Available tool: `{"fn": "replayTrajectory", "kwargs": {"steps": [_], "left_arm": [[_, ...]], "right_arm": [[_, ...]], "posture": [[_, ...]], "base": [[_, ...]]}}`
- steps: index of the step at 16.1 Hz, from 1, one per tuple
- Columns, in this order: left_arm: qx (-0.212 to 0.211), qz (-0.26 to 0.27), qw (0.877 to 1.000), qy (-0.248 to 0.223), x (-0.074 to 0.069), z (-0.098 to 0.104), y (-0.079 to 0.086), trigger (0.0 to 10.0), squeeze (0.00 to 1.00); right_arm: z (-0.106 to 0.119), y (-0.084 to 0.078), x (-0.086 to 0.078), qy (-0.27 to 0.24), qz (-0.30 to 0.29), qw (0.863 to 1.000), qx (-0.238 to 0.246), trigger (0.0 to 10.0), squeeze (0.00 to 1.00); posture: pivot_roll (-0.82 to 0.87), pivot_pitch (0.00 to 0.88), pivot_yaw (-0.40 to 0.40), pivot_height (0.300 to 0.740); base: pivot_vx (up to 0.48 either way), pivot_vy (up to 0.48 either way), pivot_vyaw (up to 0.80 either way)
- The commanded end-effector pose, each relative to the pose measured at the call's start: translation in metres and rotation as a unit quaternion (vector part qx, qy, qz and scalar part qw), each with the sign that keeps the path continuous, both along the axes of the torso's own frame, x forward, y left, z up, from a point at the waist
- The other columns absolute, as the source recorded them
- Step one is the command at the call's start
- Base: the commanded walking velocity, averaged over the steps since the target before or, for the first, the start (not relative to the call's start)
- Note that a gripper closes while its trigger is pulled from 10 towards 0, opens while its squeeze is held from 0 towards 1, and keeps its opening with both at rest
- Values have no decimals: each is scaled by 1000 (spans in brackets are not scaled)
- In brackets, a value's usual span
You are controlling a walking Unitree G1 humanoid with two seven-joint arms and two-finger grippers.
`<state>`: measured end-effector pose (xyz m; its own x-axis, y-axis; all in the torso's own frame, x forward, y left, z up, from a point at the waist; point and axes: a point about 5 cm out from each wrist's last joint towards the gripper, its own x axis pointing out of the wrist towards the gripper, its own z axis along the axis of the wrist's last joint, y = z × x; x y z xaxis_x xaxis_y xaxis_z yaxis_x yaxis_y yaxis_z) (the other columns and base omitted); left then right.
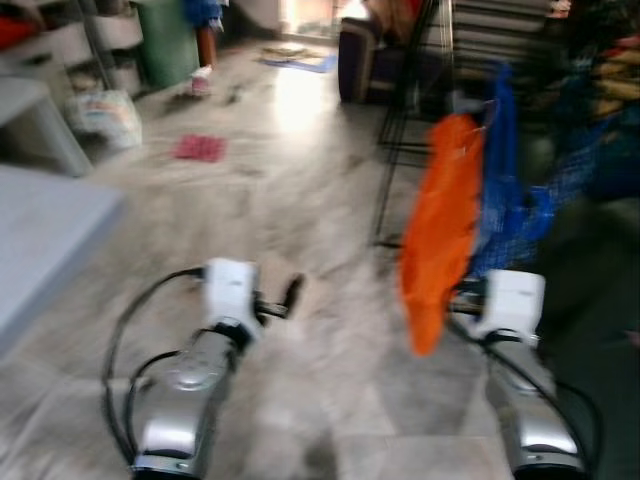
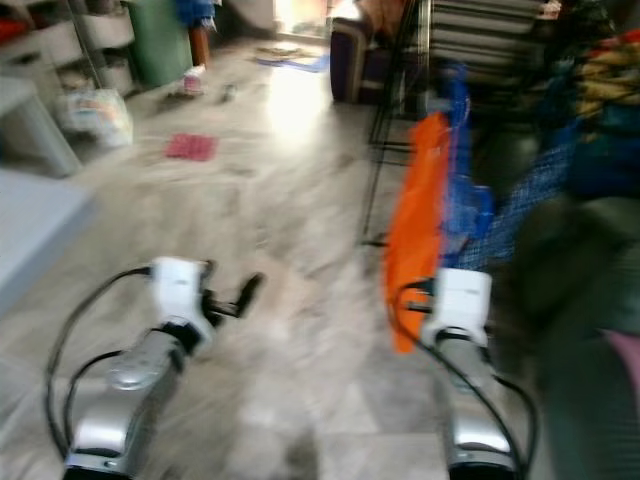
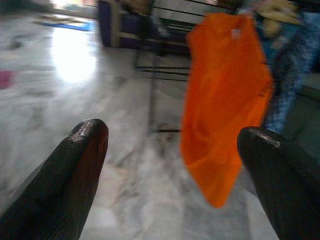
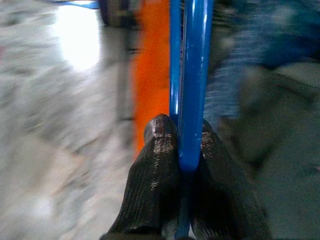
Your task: Hang hanger
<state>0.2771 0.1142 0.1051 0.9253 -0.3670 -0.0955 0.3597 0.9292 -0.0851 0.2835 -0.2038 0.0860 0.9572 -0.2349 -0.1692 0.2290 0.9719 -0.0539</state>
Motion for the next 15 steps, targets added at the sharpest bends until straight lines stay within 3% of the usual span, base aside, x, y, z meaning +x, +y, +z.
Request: {"fn": "replayTrajectory", "kwargs": {"steps": [1, 2, 5, 8, 12, 14, 15], "left_arm": [[30, 17, 999, 6, 0, -3, 10, 10000, 0], [39, 17, 999, 7, 0, -5, 10, 10000, 0], [52, 9, 999, 5, 0, -6, 9, 10000, 0], [67, 4, 998, -11, 9, 0, 9, 10000, 0], [72, 5, 997, -19, 17, 4, 11, 10000, 0], [68, -1, 998, -13, 17, -1, 10, 10000, 0], [65, -5, 998, -15, 18, -1, 9, 10000, 0]], "right_arm": [[4, 4, -1, -1, -15, 999, 35, 10000, 0], [0, 1, -5, 11, -32, 998, 53, 10000, 0], [-3, 2, -11, 10, -36, 998, 48, 10000, 0], [-8, 8, -15, 12, -49, 997, 57, 10000, 0], [-12, 11, -16, 21, -46, 997, 62, 10000, 0], [-16, 12, -16, 49, -23, 996, 70, 10000, 0], [-23, 10, -19, 84, -18, 995, 44, 10000, 0]], "posture": [[33, 85, -63, 740], [32, 83, -55, 740], [29, 75, -4, 740], [30, 64, 44, 740], [17, 55, 42, 740], [1, 55, 35, 740], [-4, 56, 32, 740]], "base": [[0, 0, 0], [0, 0, 0], [0, 0, 0], [0, 0, 0], [0, 0, 0], [0, 0, 0], [0, 0, 0]]}}
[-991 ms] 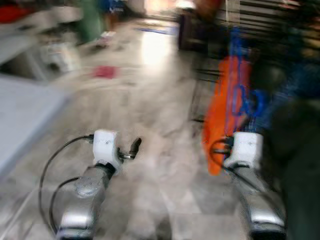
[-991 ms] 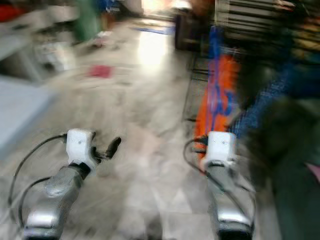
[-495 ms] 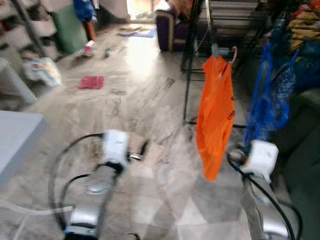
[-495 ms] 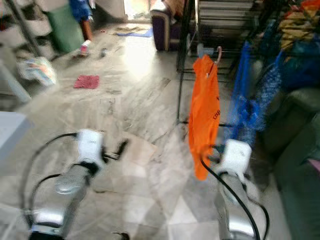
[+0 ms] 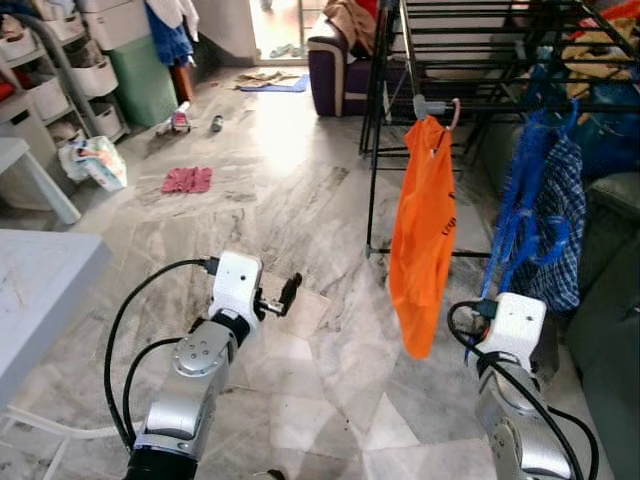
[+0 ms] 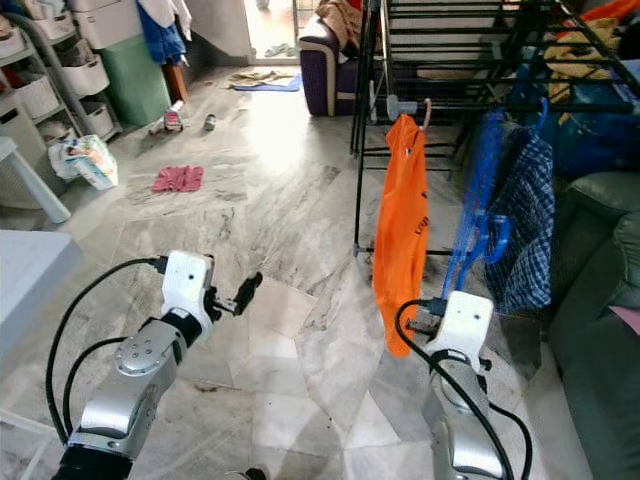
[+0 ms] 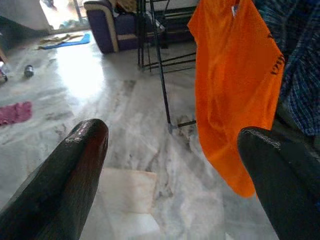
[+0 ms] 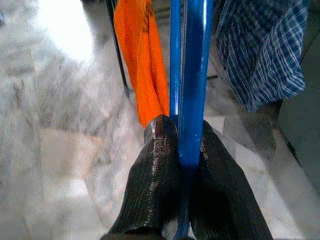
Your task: Hang hanger
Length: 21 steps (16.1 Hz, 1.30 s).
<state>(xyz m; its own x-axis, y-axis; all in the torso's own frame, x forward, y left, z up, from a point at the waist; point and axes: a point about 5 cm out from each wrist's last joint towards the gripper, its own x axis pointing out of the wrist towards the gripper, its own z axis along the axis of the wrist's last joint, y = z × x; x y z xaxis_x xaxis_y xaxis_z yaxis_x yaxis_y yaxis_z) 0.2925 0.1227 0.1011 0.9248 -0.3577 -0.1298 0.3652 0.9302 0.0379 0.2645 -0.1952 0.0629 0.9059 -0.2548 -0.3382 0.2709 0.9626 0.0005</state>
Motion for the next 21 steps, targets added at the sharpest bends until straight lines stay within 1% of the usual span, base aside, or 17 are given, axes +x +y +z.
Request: {"fn": "replayTrajectory", "kwargs": {"steps": [1, 2, 3, 4, 6, 7, 8, 10, 11, 12, 17, 18, 21], "left_arm": [[-4, -9, 1000, -6, 3, 3, -1, 10000, 0], [-10, -11, 1000, -7, 3, 4, -2, 10000, 0], [-9, -13, 1000, -7, 4, 3, -2, 10000, 0], [-12, -17, 1000, -6, 3, 2, -3, 10000, 0], [-2, -18, 1000, -4, 1, -1, -4, 10000, 0], [-5, -20, 1000, -3, 0, -2, -5, 10000, 0], [-9, -21, 1000, -2, -1, -3, -7, 10000, 0], [-15, -22, 1000, -1, -3, -3, -10, 10000, 0], [-21, -26, 999, 2, -5, -5, -15, 10000, 0], [-23, -29, 999, 3, -5, -5, -16, 10000, 0], [-30, -30, 999, 9, -6, -7, -19, 10000, 0], [-33, -23, 999, 3, -5, -5, -18, 10000, 0], [-38, -21, 999, 3, -4, -4, -18, 10000, 0]], "right_arm": [[-6, -1, -2, 28, 3, 1000, -11, 10000, 0], [-7, -4, -4, 27, -4, 1000, 1, 10000, 0], [-12, -6, -6, 49, -3, 999, -6, 10000, 0], [-15, -8, -7, 69, -8, 998, -1, 10000, 0], [-18, -11, -8, 89, -16, 996, 8, 10000, 0], [-20, -13, -9, 95, -19, 995, 20, 10000, 0], [-21, -14, -9, 99, -15, 995, 19, 10000, 0], [-19, -16, -8, 101, -11, 995, 17, 10000, 0], [-14, -19, -6, 87, -12, 996, -5, 10000, 0], [-11, -21, -5, 80, -13, 997, -13, 10000, 0], [-9, -24, -4, 83, -16, 996, -13, 10000, 0], [-9, -24, -4, 82, -16, 996, -14, 10000, 0], [-9, -24, -4, 82, -13, 996, -16, 10000, 0]], "posture": [[-7, 58, 31, 740], [-5, 59, 27, 740], [-7, 62, 24, 740], [-8, 66, 19, 740], [-11, 69, 13, 740], [-13, 71, 9, 740], [-14, 71, 7, 740], [-21, 72, 2, 740], [-24, 71, 1, 740], [-27, 72, 1, 740], [-33, 71, 0, 740], [-33, 71, -1, 740], [-34, 70, -1, 740]], "base": [[0, 0, 0], [0, 0, 0], [0, 0, 0], [0, 0, 0], [0, 0, 0], [0, 0, 0], [244, 0, 0], [274, 0, 0], [330, 0, 0], [375, 0, 0], [417, 0, 0], [405, -255, 0], [373, -297, 0]]}}
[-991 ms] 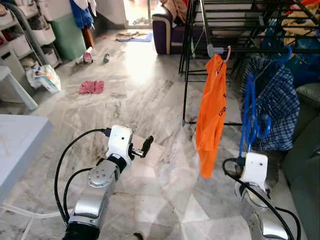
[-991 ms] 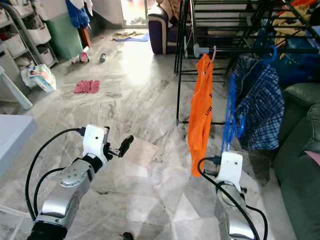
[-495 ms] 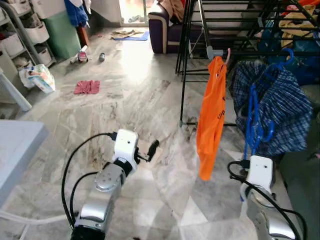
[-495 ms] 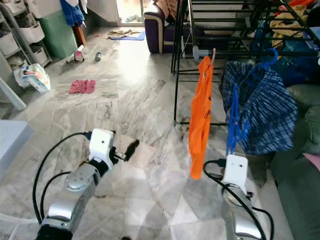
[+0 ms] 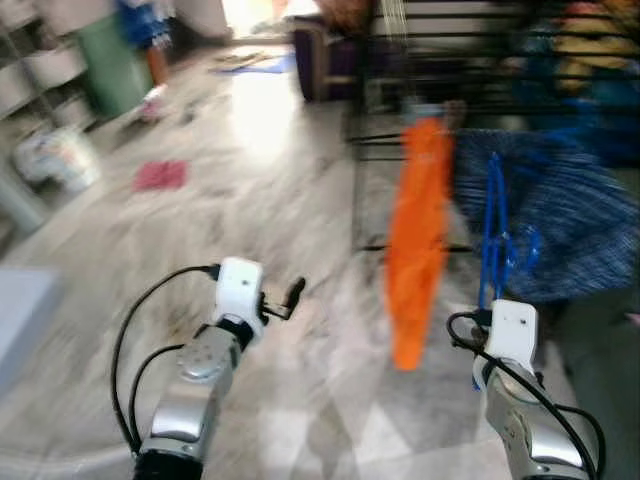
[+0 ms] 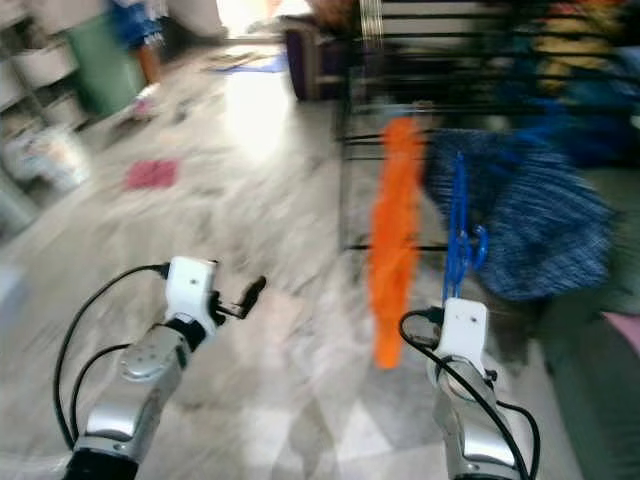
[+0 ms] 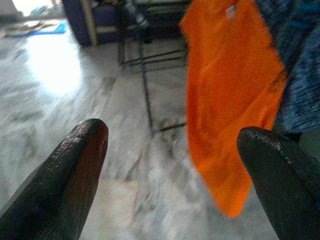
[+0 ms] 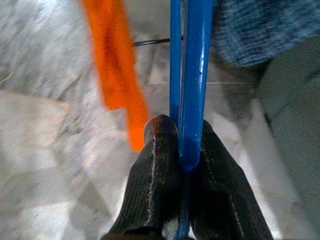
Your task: Hang hanger
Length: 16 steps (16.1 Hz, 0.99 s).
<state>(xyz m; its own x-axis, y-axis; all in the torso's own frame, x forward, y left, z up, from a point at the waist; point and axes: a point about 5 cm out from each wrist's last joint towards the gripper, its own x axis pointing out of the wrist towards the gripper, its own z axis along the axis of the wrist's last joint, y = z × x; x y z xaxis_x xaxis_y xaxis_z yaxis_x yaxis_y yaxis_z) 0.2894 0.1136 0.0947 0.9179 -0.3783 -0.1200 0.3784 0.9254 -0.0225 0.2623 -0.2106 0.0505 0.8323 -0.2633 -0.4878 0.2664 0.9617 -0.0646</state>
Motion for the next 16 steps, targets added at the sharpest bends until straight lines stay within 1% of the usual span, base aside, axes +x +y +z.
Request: {"fn": "replayTrajectory", "kwargs": {"steps": [1, 5, 7, 8, 10, 11, 13, 14, 15, 16], "left_arm": [[-8, -14, 1000, -1, -1, 1, -10, 10000, 0], [-10, -10, 1000, 6, -2, 0, -10, 10000, 0], [-11, -9, 1000, 8, -3, -1, -10, 10000, 0], [-11, -9, 1000, 9, -3, -2, -11, 10000, 0], [-10, -10, 1000, 9, -3, -1, -11, 10000, 0], [-1, -5, 1000, 9, -2, -2, -10, 10000, 0], [-2, -6, 1000, 10, -2, -2, -9, 10000, 0], [-2, -5, 1000, 10, -2, -2, -9, 10000, 0], [-11, 2, 1000, 18, -2, -3, -8, 10000, 0], [-9, 1, 1000, 17, -2, -3, -8, 10000, 0]], "right_arm": [[4, -8, -1, -7, -10, 1000, -9, 10000, 0], [3, -7, 0, -3, -4, 1000, -12, 10000, 0], [6, -14, -1, -10, -13, 999, -31, 10000, 0], [12, -21, 0, -30, -27, 998, -48, 10000, 0], [15, -24, 1, -33, -26, 998, -55, 10000, 0], [17, -26, 1, -38, -35, 997, -57, 10000, 0], [17, -28, 0, -35, -47, 997, -56, 10000, 0], [16, -28, 0, -32, -46, 997, -53, 10000, 0], [14, -28, -2, -25, -45, 997, -54, 10000, 0], [13, -29, -2, -23, -46, 997, -53, 10000, 0]], "posture": [[-34, 69, -2, 740], [-31, 68, -8, 740], [-33, 68, -8, 740], [-34, 68, -8, 740], [-38, 68, -7, 740], [-39, 67, -8, 740], [-39, 66, -10, 740], [-40, 67, -10, 740], [-40, 67, -10, 740], [-39, 68, -11, 740]], "base": [[360, -311, 0], [332, -342, 0], [317, -358, 0], [319, -356, 0], [319, -356, 0], [345, -330, 0], [343, -330, 0], [428, 0, 0], [341, 337, 0], [341, 337, 0]]}}
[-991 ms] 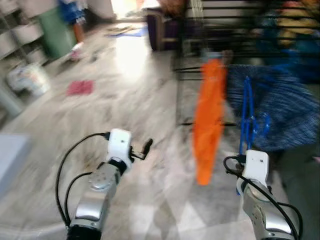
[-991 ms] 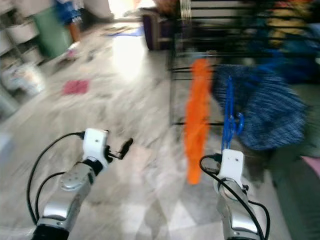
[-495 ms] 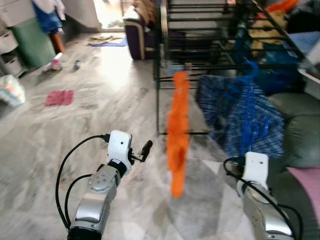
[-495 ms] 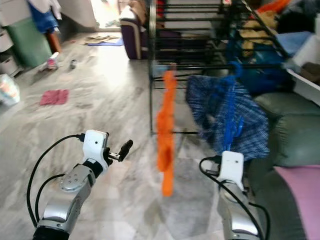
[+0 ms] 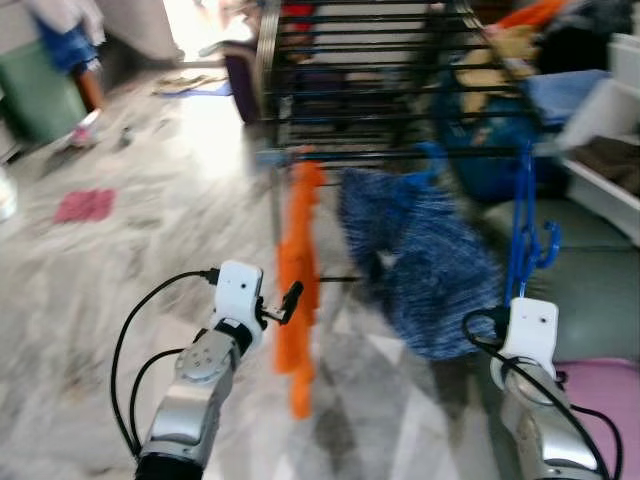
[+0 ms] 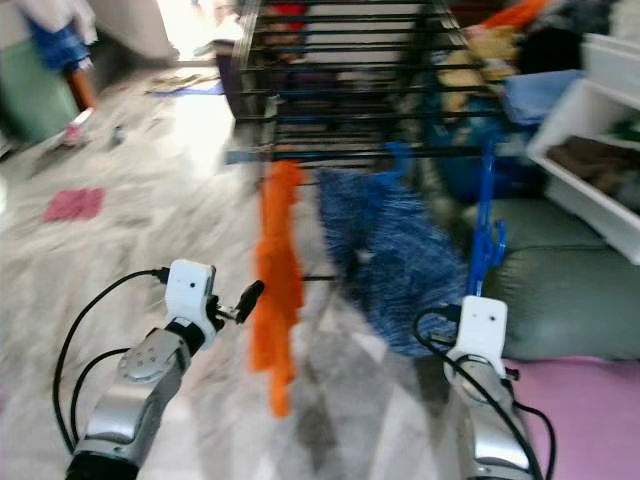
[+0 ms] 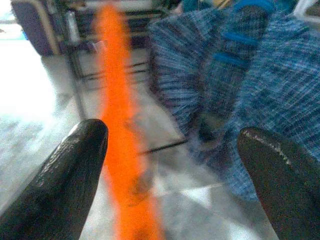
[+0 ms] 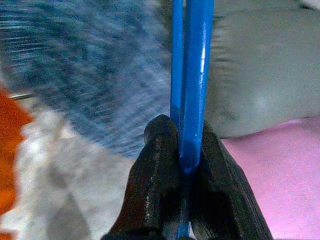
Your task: Hang hanger
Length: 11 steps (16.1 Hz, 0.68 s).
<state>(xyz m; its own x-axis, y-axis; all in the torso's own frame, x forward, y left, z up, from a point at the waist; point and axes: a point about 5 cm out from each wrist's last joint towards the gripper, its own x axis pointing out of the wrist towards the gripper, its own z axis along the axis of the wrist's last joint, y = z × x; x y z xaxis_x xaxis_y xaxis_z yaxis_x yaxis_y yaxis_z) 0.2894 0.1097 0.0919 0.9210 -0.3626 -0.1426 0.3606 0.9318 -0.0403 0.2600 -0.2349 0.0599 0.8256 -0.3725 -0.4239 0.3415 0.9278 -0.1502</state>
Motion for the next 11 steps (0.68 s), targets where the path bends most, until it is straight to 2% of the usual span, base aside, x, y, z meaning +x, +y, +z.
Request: {"fn": "replayTrajectory", "kwargs": {"steps": [1, 3, 6, 8, 9, 11], "left_arm": [[-2, -11, 1000, 0, -3, 0, -4, 10000, 0], [-5, -11, 1000, 1, -3, 0, -4, 10000, 0], [-8, -12, 1000, 3, -4, 0, -6, 10000, 0], [-5, -13, 1000, 5, -5, -1, -6, 10000, 0], [-4, -13, 1000, 5, -5, -1, -6, 10000, 0], [-3, -12, 1000, 4, -5, 0, -4, 10000, 0]], "right_arm": [[3, -5, 0, -4, -9, 1000, -1, 10000, 0], [2, -3, -2, 3, -9, 1000, -3, 10000, 0], [-10, 8, -8, 35, 4, 999, 36, 10000, 0], [-10, 11, -10, 35, 8, 999, 38, 10000, 0], [-11, 14, -14, 36, 15, 999, 37, 10000, 0], [-17, 19, -35, 58, 27, 997, 45, 10000, 0]], "posture": [[-40, 68, -12, 740], [-39, 68, -14, 740], [-38, 72, -14, 740], [-37, 74, -13, 740], [-36, 74, -14, 740], [-37, 77, -15, 740]], "base": [[341, 337, 0], [341, 337, 0], [0, 0, 0], [0, 0, 0], [0, 0, 0], [0, 0, 0]]}}
